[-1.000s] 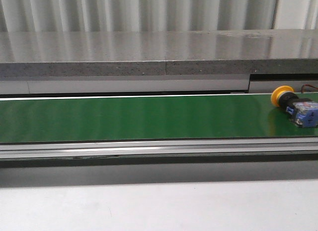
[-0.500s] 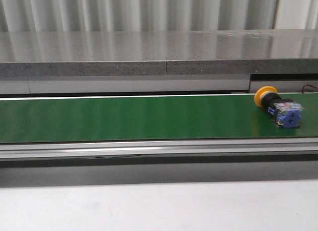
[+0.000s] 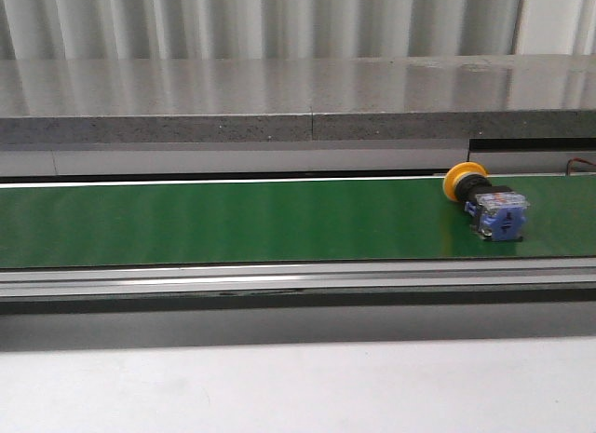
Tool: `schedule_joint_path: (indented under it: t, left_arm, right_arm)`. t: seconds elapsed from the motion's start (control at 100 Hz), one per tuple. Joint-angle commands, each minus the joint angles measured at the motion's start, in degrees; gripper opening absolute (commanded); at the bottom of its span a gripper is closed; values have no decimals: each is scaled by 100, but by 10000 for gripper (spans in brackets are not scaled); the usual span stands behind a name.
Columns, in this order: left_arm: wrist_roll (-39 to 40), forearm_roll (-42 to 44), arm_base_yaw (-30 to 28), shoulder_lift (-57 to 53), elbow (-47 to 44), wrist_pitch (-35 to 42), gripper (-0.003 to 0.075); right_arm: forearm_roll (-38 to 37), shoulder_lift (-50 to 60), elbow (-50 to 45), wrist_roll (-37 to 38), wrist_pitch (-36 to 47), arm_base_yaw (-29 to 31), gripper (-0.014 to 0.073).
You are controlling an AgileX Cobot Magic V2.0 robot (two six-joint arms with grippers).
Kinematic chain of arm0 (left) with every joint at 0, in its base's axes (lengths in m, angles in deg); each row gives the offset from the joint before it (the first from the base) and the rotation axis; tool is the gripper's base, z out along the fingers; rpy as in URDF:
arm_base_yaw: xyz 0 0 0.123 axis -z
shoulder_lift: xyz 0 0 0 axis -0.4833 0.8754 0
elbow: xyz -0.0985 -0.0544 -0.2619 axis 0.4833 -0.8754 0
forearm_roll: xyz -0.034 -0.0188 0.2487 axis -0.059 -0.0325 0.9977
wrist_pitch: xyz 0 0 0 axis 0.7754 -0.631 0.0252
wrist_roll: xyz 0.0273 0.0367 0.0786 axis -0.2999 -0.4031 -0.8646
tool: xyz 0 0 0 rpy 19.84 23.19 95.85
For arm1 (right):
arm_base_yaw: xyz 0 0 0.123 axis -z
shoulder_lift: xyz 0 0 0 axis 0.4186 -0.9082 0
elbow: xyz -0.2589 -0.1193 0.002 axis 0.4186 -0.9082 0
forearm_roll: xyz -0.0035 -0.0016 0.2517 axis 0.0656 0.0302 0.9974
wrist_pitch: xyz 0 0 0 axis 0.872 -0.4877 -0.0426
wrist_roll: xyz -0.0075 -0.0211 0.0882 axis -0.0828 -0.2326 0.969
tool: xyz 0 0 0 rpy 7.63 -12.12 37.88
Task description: Move button from right to left
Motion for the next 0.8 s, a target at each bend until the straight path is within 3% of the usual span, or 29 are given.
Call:
schedule_joint_path:
  t: [0.0, 0.26, 0.5, 0.79]
  left_arm:
    - [49, -43, 30, -195, -154, 524, -20]
    - [49, -119, 30, -195, 107, 899, -20]
    - [49, -250, 30, 225, 1306, 244, -20]
    - [49, -327, 30, 1879, 3187, -2232, -20]
  right_arm:
    - [-26, -30, 151, -30, 415, 10, -68]
    - [-26, -30, 151, -30, 415, 10, -68]
    - [-26, -30, 151, -30, 415, 10, -68]
    - [-26, -30, 151, -30, 415, 10, -68]
